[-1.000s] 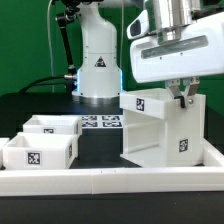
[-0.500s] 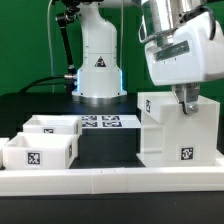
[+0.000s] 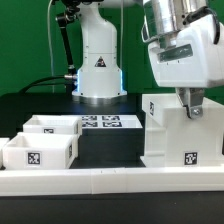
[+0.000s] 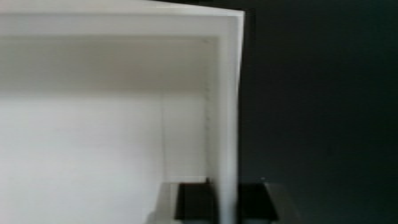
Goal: Assemble drawer
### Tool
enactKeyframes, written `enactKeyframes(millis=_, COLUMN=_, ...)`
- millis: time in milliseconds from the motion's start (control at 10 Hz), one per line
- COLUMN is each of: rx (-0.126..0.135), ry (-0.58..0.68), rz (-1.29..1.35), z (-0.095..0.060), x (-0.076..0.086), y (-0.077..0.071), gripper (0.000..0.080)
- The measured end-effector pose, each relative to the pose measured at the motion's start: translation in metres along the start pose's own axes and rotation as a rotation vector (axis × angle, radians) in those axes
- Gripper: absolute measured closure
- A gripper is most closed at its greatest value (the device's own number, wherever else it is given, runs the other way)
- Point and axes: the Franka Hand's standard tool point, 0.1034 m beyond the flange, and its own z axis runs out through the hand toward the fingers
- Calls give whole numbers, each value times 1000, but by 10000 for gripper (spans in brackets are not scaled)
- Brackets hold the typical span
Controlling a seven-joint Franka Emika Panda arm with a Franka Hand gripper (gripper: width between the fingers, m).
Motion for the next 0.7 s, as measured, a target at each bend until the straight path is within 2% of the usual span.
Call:
enactKeyframes(millis=100, rx=0, ry=0, rz=-6, z=0, x=0, y=0, gripper=752)
enactKeyframes(millis=200, rx=0, ry=0, rz=-9, z=1, x=-1, y=0, gripper=566)
enactKeyframes(millis=300, rx=0, ry=0, rz=-13, z=1, x=-1, y=0, gripper=431)
enactKeyframes(millis=400, rx=2, ry=0, rz=-55, z=-3, x=-2, y=3, gripper=431)
enactKeyframes(millis=500, rx=3, ry=0, rz=-92, z=-10, x=-3, y=7, gripper=250)
enactKeyframes(millis=600, rx=9, ry=-1, rz=-120, z=-20, x=-5, y=9, gripper=182)
enactKeyframes(millis=700, rx=16, ry=0, rz=-213, z=-29, x=-5, y=11, gripper=182)
